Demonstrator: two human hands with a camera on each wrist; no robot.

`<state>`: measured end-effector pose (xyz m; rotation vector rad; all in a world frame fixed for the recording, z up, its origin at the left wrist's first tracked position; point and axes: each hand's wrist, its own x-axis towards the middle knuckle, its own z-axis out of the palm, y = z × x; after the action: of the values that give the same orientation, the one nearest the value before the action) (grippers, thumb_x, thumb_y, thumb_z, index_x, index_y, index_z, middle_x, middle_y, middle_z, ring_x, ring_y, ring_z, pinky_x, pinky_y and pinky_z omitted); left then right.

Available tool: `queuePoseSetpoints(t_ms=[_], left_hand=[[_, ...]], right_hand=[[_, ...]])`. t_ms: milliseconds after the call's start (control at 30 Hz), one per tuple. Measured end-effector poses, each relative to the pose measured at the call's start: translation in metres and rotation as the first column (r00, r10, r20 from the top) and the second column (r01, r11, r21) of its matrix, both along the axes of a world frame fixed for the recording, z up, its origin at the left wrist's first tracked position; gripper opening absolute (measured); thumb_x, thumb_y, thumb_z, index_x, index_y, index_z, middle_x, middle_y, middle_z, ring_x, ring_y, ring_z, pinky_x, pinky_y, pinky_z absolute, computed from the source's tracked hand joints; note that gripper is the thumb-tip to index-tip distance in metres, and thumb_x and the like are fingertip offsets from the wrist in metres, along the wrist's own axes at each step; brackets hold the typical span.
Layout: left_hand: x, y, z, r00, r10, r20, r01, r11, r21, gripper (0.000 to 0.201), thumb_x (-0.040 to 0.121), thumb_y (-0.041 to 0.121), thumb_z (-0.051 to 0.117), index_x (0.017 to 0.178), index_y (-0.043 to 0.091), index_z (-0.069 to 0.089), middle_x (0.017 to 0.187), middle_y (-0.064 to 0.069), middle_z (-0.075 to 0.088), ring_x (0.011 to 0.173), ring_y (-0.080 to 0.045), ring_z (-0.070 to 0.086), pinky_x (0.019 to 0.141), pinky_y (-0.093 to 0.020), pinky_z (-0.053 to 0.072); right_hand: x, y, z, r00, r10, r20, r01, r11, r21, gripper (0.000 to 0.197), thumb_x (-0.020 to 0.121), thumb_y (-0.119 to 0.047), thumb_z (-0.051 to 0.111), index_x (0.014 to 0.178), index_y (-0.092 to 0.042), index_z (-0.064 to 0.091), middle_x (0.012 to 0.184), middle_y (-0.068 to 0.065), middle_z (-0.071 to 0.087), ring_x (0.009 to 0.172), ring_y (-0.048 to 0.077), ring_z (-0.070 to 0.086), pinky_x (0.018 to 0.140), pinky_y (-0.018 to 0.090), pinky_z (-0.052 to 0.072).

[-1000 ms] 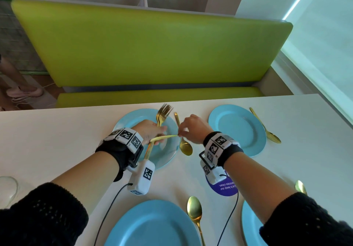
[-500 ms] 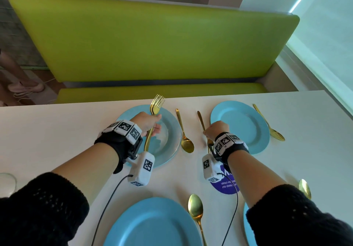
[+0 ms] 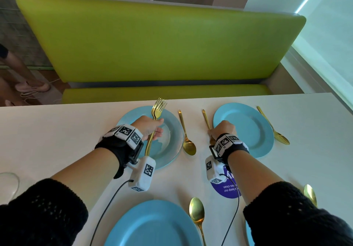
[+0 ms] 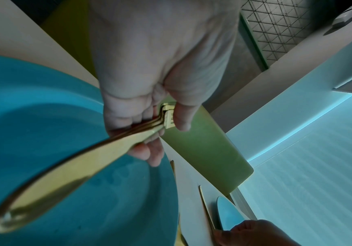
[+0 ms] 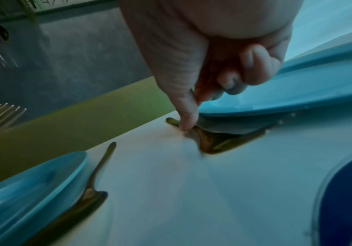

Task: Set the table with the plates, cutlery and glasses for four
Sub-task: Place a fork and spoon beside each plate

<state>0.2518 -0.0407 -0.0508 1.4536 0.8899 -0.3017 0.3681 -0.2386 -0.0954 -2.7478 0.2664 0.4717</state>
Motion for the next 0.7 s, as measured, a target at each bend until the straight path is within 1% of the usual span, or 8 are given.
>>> queuePoseSetpoints(t_ms=[133, 267, 333, 400, 467, 567, 633, 700], left_hand=[[-0.002, -0.002, -0.001, 1.000, 0.010, -0.004, -0.010, 1.000, 0.000, 0.020, 0.096, 0.021, 0.050, 0.083, 0.006, 0.050, 0.073, -0.010, 0.056, 0.060, -0.016, 0.054, 0.054, -0.022, 0.043], [-0.002, -0.004, -0.003, 1.000, 0.015, -0.018, -0.014, 1.000, 0.006, 0.020, 0.097, 0.015, 0.049, 0.080, 0.004, 0.048, 0.073, -0.011, 0.056, 0.060, -0.017, 0.054, 0.055, -0.023, 0.042], [-0.002, -0.006, -0.002, 0.999, 0.010, -0.037, -0.009, 1.000, 0.026, 0.017, 0.096, 0.003, 0.046, 0.079, 0.002, 0.048, 0.073, -0.012, 0.055, 0.061, -0.017, 0.054, 0.053, -0.023, 0.041], [0.000, -0.008, -0.003, 0.999, 0.009, -0.052, -0.006, 0.998, 0.058, 0.012, 0.093, -0.008, 0.040, 0.088, 0.000, 0.047, 0.077, -0.014, 0.054, 0.062, -0.018, 0.054, 0.051, -0.023, 0.041], [0.001, -0.009, -0.004, 0.998, 0.027, -0.061, -0.021, 0.996, 0.091, 0.017, 0.092, -0.012, 0.036, 0.091, 0.001, 0.047, 0.079, -0.013, 0.050, 0.063, -0.020, 0.055, 0.054, -0.024, 0.042], [0.001, -0.013, -0.007, 0.995, 0.022, -0.093, -0.010, 0.993, 0.120, 0.016, 0.092, -0.011, 0.040, 0.085, -0.001, 0.049, 0.075, -0.016, 0.052, 0.066, -0.024, 0.057, 0.062, -0.029, 0.046], [-0.003, -0.019, -0.005, 0.995, 0.001, -0.098, 0.009, 0.994, 0.109, 0.020, 0.092, -0.011, 0.044, 0.077, 0.000, 0.048, 0.072, -0.016, 0.054, 0.064, -0.023, 0.057, 0.062, -0.029, 0.046], [-0.008, -0.025, -0.002, 0.995, -0.038, -0.090, 0.047, 0.994, 0.099, 0.022, 0.091, -0.013, 0.046, 0.075, 0.003, 0.048, 0.072, -0.016, 0.055, 0.064, -0.026, 0.056, 0.062, -0.030, 0.042]], right_hand=[[0.000, -0.004, 0.004, 1.000, 0.004, -0.013, -0.004, 1.000, -0.003, 0.028, 0.082, -0.015, 0.066, 0.062, -0.009, 0.047, 0.058, 0.002, 0.044, 0.070, 0.026, 0.054, 0.063, 0.027, 0.045], [0.001, -0.007, 0.005, 1.000, 0.007, -0.025, -0.007, 1.000, 0.012, 0.036, 0.084, -0.018, 0.066, 0.059, -0.011, 0.041, 0.058, 0.002, 0.044, 0.059, 0.020, 0.049, 0.055, 0.026, 0.041], [0.001, -0.007, 0.007, 0.999, 0.022, -0.033, -0.022, 0.999, 0.027, 0.029, 0.084, -0.022, 0.065, 0.066, -0.007, 0.048, 0.065, 0.004, 0.051, 0.063, 0.021, 0.052, 0.056, 0.027, 0.043], [0.000, -0.003, 0.012, 0.997, 0.069, -0.033, -0.067, 0.997, 0.049, 0.026, 0.084, -0.029, 0.066, 0.086, -0.003, 0.061, 0.082, 0.009, 0.062, 0.077, 0.026, 0.060, 0.066, 0.029, 0.050], [-0.003, 0.002, 0.018, 0.988, 0.151, -0.007, -0.150, 0.986, 0.067, 0.033, 0.085, -0.035, 0.064, 0.100, -0.005, 0.064, 0.098, 0.011, 0.067, 0.091, 0.028, 0.064, 0.077, 0.034, 0.054], [-0.020, 0.013, 0.026, 0.937, 0.341, 0.079, -0.350, 0.925, 0.148, 0.026, 0.088, -0.030, 0.062, 0.104, -0.010, 0.064, 0.106, 0.008, 0.066, 0.100, 0.025, 0.062, 0.083, 0.031, 0.050], [-0.035, 0.021, 0.031, 0.866, 0.479, 0.141, -0.499, 0.846, 0.187, 0.020, 0.088, -0.025, 0.062, 0.102, -0.012, 0.066, 0.106, 0.006, 0.065, 0.100, 0.023, 0.062, 0.083, 0.029, 0.048], [-0.050, 0.027, 0.033, 0.777, 0.607, 0.169, -0.630, 0.756, 0.181, 0.019, 0.087, -0.022, 0.062, 0.104, -0.014, 0.066, 0.108, 0.005, 0.064, 0.101, 0.023, 0.061, 0.083, 0.028, 0.045]])
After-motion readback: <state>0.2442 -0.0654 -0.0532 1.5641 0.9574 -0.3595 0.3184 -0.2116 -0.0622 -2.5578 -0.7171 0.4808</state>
